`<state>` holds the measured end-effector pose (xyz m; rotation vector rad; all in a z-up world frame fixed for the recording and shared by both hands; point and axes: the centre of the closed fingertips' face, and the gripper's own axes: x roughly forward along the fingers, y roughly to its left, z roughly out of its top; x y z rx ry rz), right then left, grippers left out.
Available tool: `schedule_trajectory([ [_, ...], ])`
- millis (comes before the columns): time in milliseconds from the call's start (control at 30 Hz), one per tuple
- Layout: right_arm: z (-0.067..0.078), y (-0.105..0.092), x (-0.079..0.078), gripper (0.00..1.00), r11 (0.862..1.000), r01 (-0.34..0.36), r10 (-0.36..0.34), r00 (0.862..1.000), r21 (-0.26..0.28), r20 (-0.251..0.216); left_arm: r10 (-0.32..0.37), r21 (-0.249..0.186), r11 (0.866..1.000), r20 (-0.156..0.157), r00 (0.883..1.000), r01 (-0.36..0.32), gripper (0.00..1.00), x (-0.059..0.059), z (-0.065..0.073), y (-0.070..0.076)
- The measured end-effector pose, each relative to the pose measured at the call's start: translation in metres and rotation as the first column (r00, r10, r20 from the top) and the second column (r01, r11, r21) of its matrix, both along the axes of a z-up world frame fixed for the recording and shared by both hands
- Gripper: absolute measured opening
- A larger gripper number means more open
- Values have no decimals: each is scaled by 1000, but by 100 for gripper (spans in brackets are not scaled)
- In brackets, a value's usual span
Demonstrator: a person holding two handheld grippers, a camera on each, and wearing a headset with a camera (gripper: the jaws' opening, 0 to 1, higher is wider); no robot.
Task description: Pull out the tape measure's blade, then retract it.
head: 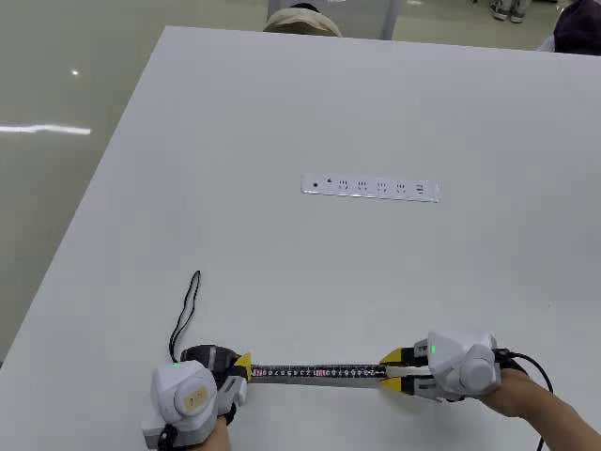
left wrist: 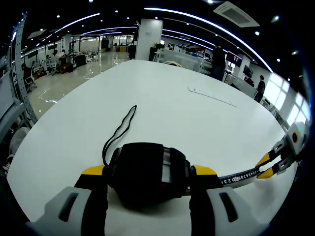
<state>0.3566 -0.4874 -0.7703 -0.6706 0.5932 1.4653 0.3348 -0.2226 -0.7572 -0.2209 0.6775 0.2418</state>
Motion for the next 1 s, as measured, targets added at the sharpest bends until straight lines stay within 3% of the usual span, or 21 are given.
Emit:
schedule_trajectory([
  [1000, 0, 16, -2, 13, 1000, -16, 16, 1000, 6, -3, -5, -10, 1000, -7, 1000, 5, 65, 0, -1, -1],
])
